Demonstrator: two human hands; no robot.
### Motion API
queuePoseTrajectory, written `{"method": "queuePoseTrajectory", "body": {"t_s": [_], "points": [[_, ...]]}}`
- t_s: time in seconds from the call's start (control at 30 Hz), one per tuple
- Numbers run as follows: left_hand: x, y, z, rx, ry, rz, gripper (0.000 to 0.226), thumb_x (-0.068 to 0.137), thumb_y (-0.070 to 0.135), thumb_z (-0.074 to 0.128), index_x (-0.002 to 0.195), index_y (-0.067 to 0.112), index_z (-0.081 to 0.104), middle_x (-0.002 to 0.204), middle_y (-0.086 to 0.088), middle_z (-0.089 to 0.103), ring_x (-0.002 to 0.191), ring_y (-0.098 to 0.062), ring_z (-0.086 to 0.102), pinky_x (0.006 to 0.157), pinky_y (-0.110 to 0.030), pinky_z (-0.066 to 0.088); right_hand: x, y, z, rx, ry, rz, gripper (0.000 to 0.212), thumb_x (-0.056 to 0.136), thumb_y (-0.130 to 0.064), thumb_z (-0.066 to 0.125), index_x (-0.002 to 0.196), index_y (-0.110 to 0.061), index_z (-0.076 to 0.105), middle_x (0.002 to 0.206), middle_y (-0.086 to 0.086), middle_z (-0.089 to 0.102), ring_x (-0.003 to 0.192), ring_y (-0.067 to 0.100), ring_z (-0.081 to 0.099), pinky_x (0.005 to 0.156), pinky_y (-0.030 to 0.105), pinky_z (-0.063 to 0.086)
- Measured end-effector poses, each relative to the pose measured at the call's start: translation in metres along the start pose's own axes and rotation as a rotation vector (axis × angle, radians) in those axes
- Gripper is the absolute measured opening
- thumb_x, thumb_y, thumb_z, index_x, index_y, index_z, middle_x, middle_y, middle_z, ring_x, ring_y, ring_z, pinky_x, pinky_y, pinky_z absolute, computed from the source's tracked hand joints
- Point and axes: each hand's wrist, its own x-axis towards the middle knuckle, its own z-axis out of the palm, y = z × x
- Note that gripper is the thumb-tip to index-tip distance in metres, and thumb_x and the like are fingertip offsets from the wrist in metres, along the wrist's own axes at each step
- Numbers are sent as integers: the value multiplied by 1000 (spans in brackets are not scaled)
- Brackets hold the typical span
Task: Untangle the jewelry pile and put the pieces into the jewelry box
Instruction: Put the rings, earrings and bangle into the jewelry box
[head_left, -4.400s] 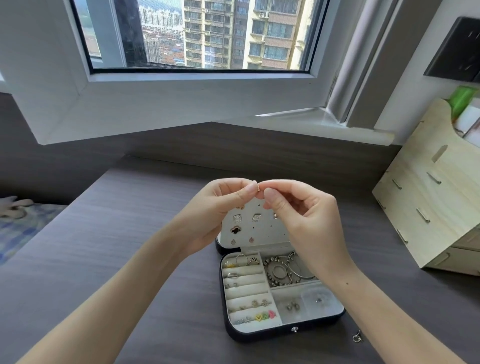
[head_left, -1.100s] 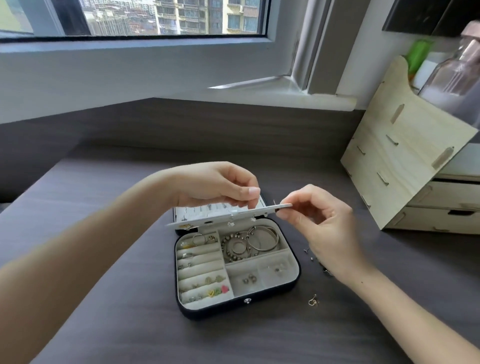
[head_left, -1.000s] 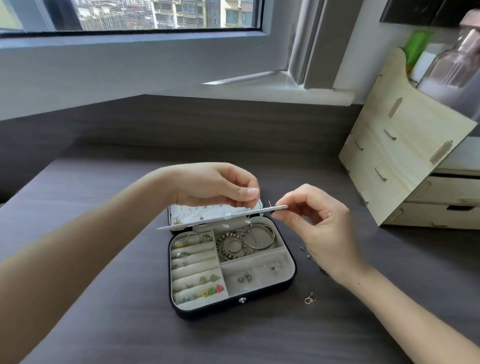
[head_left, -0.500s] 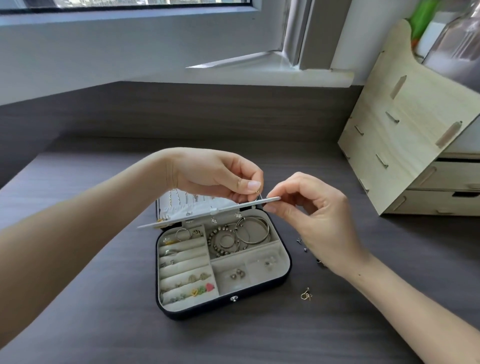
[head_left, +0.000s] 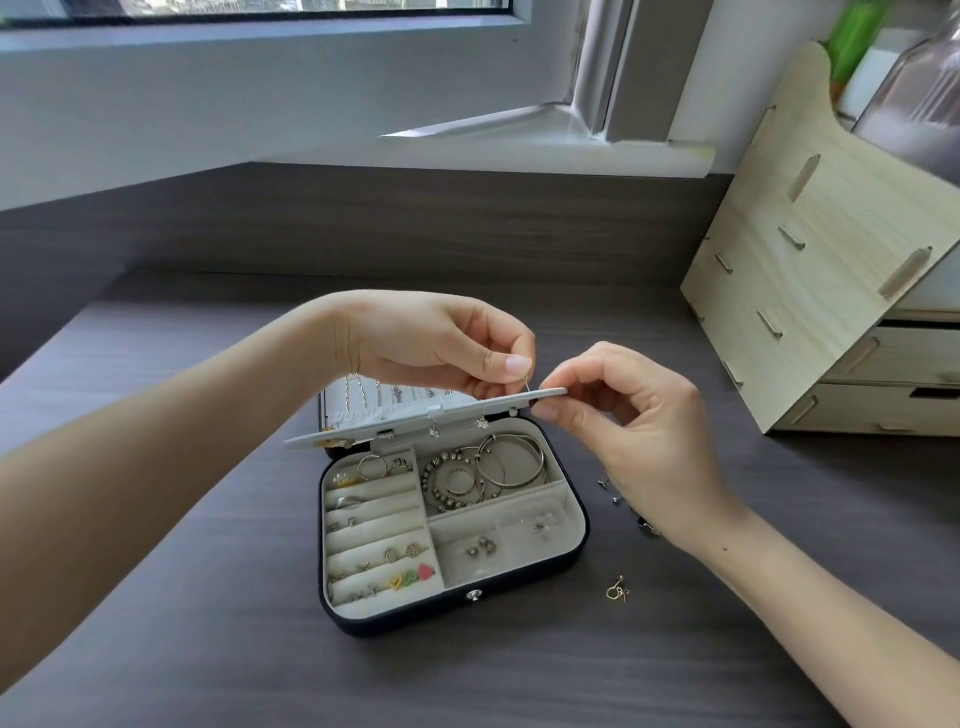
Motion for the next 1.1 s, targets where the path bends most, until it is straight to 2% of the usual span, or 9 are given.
{"method": "queuePoseTrajectory", "body": {"t_s": [0.33,0.7,0.87,0.97,1.1], "points": [[-2,4,3,23,37,-33,17,91,12,49,81,7,62,78,-3,58,74,-14,52,73,-22,48,-1,-2,1,-7,8,-1,6,79,-11,72,82,-14,68,75,-11,63,70,7,57,66,13,42],[-6,14,8,86,70,-67,17,89,13,53,78,11,65,78,-4,58,75,-13,53,75,-20,48,-1,-2,2,-22,25,2,11,80,-12,72,80,-22,66,75,-11,62,70,7,56,66,13,42],[-11,30,17,374,165,-88,15,91,12,55,79,9,63,75,0,58,73,-9,53,72,-17,46,-1,-1,3,-35,30,5,13,80,-10,72,81,-22,66,74,-10,62,70,8,56,66,14,42],[-13,39,22,565,232,-91,16,90,17,58,75,18,63,70,6,59,68,-5,53,68,-17,44,-1,-1,3,-34,29,8,15,80,-10,72,81,-24,65,74,-9,61,70,8,55,66,14,42],[-14,41,25,716,290,-82,13,89,23,61,76,24,64,78,-2,65,71,-13,57,73,-31,48,-1,-2,3,-30,27,9,17,80,-10,71,81,-25,65,75,-8,61,70,6,55,66,13,41]]}}
